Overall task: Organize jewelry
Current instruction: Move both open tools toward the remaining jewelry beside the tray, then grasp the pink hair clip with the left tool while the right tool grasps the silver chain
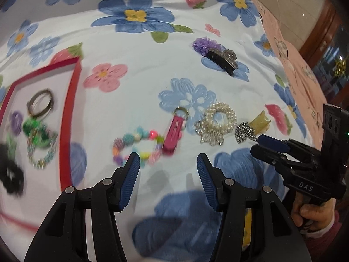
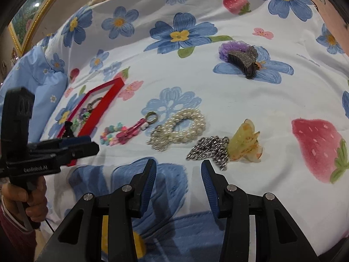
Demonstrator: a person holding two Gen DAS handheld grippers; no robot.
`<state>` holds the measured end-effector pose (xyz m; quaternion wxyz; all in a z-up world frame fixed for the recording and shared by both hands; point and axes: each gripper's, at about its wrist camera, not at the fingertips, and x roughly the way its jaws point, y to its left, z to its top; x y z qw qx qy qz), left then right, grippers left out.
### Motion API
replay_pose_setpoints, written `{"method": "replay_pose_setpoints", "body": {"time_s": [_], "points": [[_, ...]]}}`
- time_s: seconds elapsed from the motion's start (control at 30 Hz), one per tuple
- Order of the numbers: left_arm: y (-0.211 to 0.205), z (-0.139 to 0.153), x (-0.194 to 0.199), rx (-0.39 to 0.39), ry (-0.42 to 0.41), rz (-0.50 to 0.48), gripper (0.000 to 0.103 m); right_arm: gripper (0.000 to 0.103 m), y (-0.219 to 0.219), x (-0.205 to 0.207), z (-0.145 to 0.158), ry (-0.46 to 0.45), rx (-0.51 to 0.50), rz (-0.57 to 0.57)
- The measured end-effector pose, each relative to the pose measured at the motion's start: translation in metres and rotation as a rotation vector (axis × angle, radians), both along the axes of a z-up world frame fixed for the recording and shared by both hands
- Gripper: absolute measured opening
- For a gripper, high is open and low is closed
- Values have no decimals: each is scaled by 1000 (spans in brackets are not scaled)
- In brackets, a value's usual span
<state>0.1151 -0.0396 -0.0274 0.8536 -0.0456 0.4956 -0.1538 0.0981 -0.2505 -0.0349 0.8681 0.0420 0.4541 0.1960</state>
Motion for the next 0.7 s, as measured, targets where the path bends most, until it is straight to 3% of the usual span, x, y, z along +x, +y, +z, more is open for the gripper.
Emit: {"method": "replay_pose_setpoints", "body": {"time_s": [0.17,0.37,0.43,0.57,0.6,0.7], "points": [[-18,-7,25,61,7,-77,54,51,-6,15,-9,22,-59,-18],[-38,-21,49,114,33,-167,51,52,-9,28,-20,43,-60,-5],[-43,-27,53,123,51,-190,38,54,-7,31,-21,44,-59,5],[-47,-34,55,129,58,-212,26,56,-5,37,-24,43,-62,11],[-46,-33,54,118,60,-214,18,56,-5,38,-24,35,-62,11],[-41,-33,53,88,60,-209,18,55,-3,39,-25,27,-75,12]]}}
